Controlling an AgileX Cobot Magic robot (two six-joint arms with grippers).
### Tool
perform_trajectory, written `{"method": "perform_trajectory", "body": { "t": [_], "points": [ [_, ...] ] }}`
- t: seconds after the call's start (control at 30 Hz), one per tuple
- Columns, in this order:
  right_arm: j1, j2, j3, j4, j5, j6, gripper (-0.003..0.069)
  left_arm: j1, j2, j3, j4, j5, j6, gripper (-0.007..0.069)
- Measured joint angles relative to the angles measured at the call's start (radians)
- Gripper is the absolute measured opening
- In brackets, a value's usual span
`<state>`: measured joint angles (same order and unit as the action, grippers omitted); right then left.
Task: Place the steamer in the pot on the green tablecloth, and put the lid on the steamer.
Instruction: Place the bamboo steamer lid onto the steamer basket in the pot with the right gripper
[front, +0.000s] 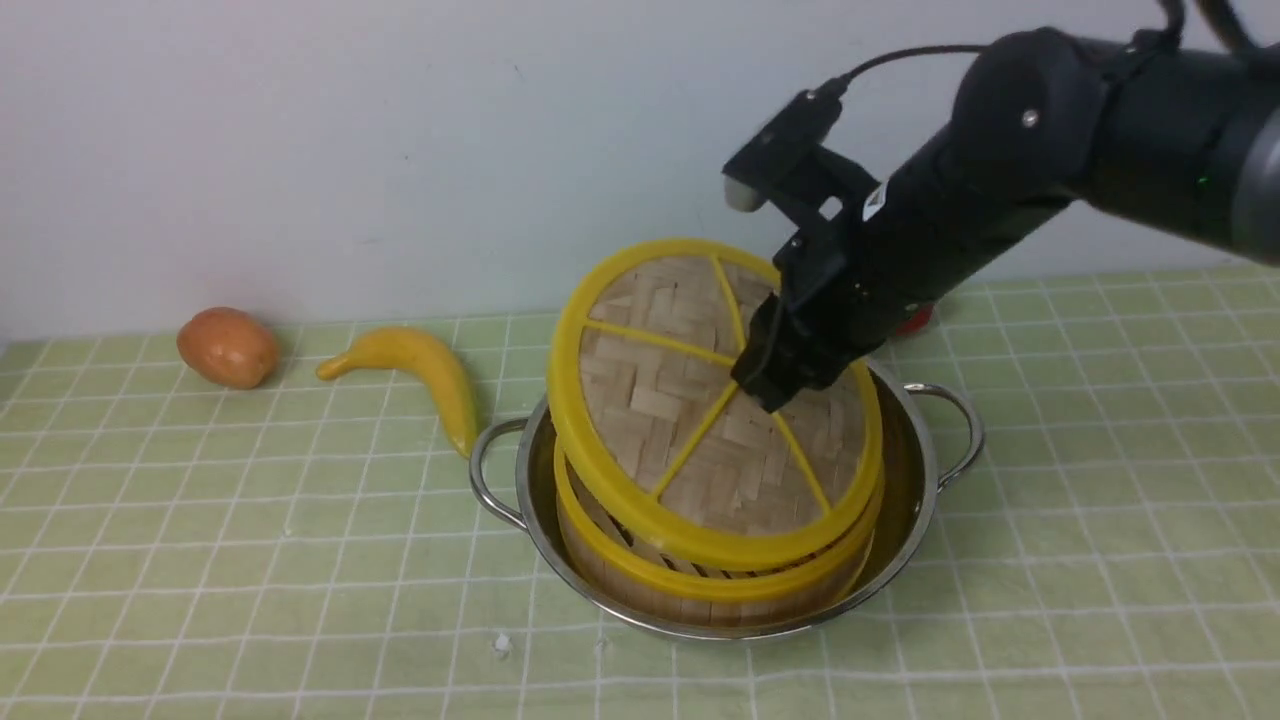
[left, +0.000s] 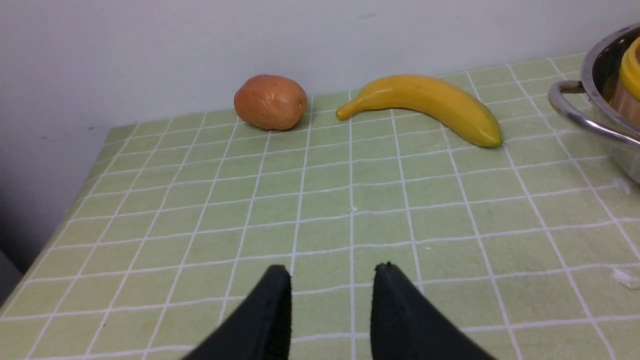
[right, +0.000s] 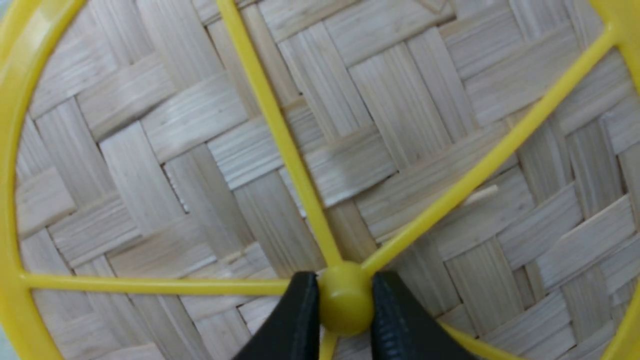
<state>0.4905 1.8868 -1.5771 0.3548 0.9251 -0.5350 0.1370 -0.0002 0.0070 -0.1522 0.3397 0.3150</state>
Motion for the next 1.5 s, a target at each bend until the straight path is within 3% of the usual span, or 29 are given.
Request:
{"method": "perform_trajectory", "body": {
  "t": [0.23,0.53,1.1,1.5],
  "points": [
    [0.01,0.017,-0.014,-0.034,0.017,0.027,0.0147,0.0,0.0,0.0,0.0,0.0,0.0,0.0222],
    [0.026,-0.091,-0.015,-0.195,0.159,0.123,0.0147,0.0,0.0,0.0,0.0,0.0,0.0,0.0232],
    [0.026,0.066,-0.012,-0.118,-0.033,0.077,0.0147,0.0,0.0,0.0,0.0,0.0,0.0,0.0243],
    [0.026,0.088,-0.013,-0.041,-0.057,0.001,0.0146,0.0,0.0,0.0,0.001,0.0,0.0,0.0243]
  ]
}}
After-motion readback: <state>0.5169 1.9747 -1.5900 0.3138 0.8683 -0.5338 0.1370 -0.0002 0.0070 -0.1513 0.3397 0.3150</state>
